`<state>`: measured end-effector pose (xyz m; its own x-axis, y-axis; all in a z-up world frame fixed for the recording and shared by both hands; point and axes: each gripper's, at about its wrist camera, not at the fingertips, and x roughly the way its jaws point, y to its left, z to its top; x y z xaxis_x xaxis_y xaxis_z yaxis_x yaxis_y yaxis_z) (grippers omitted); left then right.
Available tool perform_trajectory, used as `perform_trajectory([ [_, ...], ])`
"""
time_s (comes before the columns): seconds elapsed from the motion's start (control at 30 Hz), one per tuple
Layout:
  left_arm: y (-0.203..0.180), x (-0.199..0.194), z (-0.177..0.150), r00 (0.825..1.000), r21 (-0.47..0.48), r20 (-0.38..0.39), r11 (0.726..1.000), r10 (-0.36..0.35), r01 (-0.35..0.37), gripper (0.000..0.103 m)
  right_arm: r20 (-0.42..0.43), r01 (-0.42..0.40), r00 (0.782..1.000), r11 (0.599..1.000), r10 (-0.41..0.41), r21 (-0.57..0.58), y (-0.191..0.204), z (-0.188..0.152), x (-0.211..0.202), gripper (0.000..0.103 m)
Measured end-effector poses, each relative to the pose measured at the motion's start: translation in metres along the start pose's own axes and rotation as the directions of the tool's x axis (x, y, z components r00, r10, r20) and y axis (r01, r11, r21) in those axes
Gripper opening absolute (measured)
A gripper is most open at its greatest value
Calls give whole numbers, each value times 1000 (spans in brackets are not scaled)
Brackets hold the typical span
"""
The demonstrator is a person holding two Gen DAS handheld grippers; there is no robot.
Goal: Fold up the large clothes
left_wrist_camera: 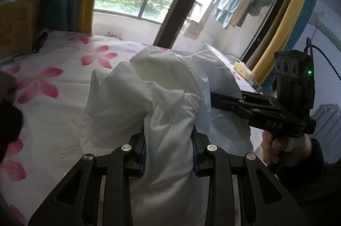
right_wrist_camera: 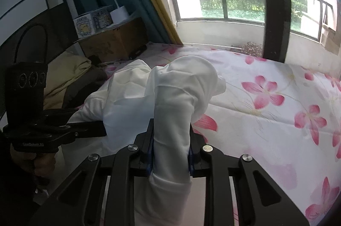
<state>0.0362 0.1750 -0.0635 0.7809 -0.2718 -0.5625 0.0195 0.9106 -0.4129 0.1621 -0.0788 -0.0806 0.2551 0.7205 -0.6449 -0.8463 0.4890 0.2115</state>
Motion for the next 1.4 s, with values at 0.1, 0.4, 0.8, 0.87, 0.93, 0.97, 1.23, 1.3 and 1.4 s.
perform_trajectory([
  [0.1,10,-9,-1,1000,-14,11,1000,13,-13,33,-1,-12,1000,1000,12,-16,11,5,7,24],
  [0.4,32,-30,1,992,29,27,992,120,-121,33,-1,-38,999,998,38,-51,44,18,28,24],
  [0.8,71,-46,7,971,41,29,970,239,-240,33,-9,-113,994,993,113,-44,71,26,70,24],
  [0.87,76,-47,9,968,35,33,967,250,-252,33,-5,-122,993,992,122,-34,72,29,77,24],
  [0.93,82,-46,11,963,30,28,963,267,-268,33,-3,-124,992,992,124,-28,73,30,82,24],
  [0.97,85,-45,13,961,25,21,961,274,-275,33,-5,-121,993,992,121,-24,73,31,86,24],
  [1.23,112,-32,11,945,-56,-38,943,326,-328,46,-54,-48,997,999,49,21,67,17,111,37],
  [1.3,113,-32,11,945,-60,-36,943,325,-326,47,-62,-44,997,998,46,42,61,14,113,41],
  [1.4,111,-32,10,940,-59,-34,938,341,-342,48,-56,-32,998,999,34,44,60,13,111,48],
])
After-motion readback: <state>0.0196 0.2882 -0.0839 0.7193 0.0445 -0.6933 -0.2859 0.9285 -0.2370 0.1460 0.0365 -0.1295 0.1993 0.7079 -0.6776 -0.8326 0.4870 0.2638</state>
